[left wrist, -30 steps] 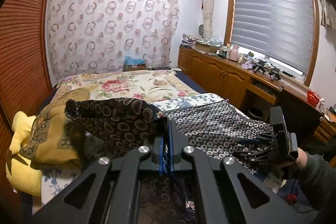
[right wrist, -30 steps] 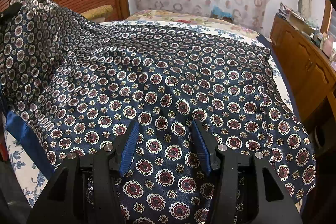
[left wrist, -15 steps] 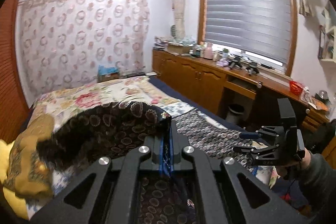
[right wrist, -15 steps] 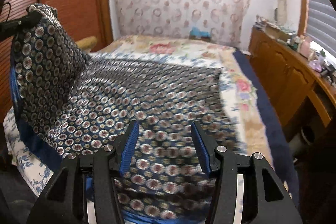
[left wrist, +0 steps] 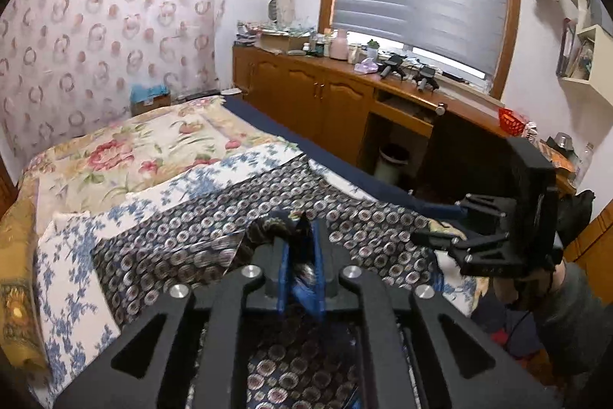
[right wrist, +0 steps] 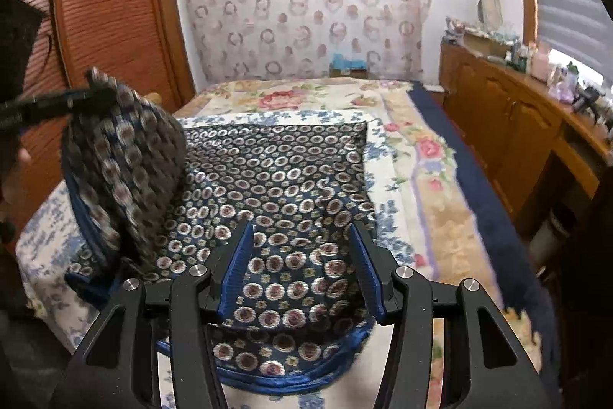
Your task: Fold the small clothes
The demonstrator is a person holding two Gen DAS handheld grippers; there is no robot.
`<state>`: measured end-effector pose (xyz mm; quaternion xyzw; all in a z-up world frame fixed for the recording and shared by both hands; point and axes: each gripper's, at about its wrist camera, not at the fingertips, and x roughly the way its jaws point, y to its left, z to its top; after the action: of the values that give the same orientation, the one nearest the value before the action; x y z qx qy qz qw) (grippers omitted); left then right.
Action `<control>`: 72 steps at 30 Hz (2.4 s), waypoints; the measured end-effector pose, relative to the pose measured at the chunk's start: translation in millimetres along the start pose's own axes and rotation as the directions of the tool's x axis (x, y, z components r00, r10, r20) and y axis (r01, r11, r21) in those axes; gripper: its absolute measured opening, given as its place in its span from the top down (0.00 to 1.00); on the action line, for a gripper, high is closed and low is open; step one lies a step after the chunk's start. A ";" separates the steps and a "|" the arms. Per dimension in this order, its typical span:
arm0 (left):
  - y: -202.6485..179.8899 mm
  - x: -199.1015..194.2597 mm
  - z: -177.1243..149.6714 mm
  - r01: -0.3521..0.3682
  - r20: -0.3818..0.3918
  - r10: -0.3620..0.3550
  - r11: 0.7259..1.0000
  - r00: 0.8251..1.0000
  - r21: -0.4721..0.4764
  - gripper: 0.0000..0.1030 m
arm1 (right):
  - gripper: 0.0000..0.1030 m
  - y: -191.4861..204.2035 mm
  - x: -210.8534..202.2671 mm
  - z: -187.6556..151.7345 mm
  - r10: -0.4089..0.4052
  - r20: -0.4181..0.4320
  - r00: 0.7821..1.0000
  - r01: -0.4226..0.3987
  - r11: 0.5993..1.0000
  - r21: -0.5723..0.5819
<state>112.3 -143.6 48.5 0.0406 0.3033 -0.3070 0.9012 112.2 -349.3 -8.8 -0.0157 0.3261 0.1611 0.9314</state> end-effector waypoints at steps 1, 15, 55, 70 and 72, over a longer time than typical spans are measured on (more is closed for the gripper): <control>0.5 -1.8 -2.3 -0.010 -0.003 0.010 1.000 1.000 -0.002 0.86 | 0.49 1.5 0.8 0.7 -0.002 0.000 1.000 0.002 1.000 -0.004; 37.5 -37.4 -51.8 -0.094 0.006 0.095 0.992 0.995 -0.082 0.78 | 0.49 22.8 35.7 15.5 0.040 -0.052 0.998 -0.044 0.997 -0.062; 86.2 -36.9 -126.2 -0.220 -0.059 0.213 0.952 0.975 -0.212 0.76 | 0.99 -3.5 15.5 3.6 0.017 -0.054 0.998 -0.022 0.996 -0.081; 87.6 -37.8 -125.0 -0.252 -0.046 0.248 0.945 0.968 -0.209 0.75 | 0.74 -12.2 -15.3 -17.6 -0.100 -0.079 0.992 0.096 0.994 -0.059; 87.7 -37.6 -126.1 -0.253 -0.045 0.249 0.944 0.968 -0.211 0.75 | 0.68 -5.8 -19.0 -12.3 -0.101 -0.058 0.993 0.096 0.992 -0.083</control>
<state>73.6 -20.1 -42.4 -0.0162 0.3353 -0.1549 0.9292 92.6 -361.9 -7.3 -0.0744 0.3468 0.1272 0.9263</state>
